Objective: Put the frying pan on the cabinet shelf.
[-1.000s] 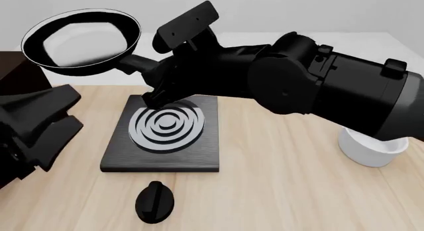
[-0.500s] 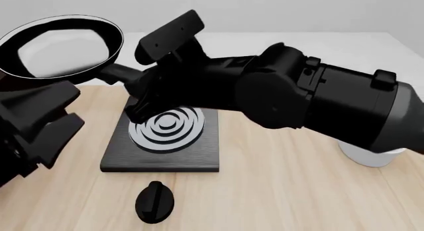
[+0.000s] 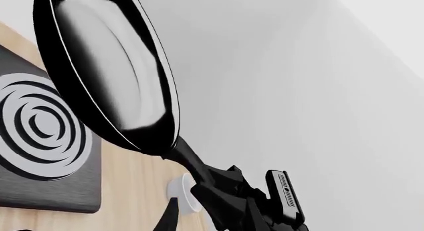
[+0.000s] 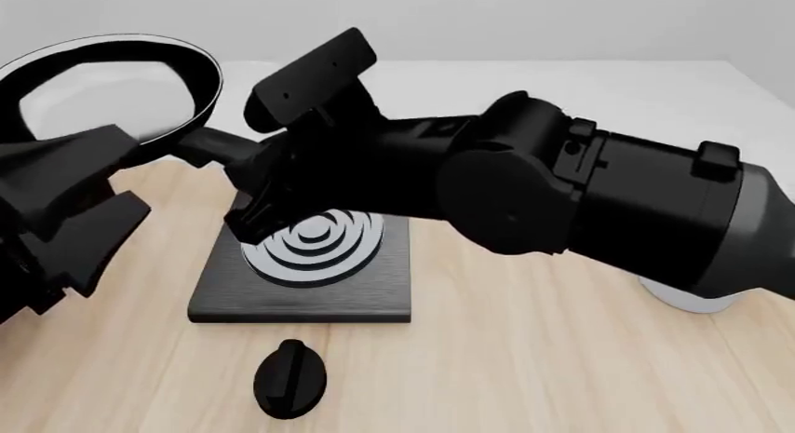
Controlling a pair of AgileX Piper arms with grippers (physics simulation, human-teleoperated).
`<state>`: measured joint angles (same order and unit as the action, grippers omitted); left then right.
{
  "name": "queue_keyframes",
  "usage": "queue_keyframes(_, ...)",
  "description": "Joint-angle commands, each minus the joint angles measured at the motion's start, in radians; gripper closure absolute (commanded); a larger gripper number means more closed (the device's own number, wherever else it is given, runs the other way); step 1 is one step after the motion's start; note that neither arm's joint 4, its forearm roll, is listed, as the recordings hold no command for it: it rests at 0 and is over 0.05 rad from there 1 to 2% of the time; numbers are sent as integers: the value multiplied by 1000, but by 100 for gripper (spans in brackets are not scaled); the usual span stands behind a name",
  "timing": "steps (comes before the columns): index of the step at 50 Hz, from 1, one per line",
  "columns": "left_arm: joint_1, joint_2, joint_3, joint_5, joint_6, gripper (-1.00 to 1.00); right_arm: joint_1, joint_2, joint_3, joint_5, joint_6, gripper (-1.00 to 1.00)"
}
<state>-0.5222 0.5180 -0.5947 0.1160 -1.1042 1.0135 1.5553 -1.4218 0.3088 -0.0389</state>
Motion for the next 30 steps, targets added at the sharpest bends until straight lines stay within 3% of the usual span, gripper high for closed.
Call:
queue_keyframes(1, 22, 15, -12, -7, 6, -100, 3, -23, -16, -14, 12, 100)
queue_keyframes(30, 59, 100, 15, -76, 11, -100, -2, -38, -14, -14, 22, 100)
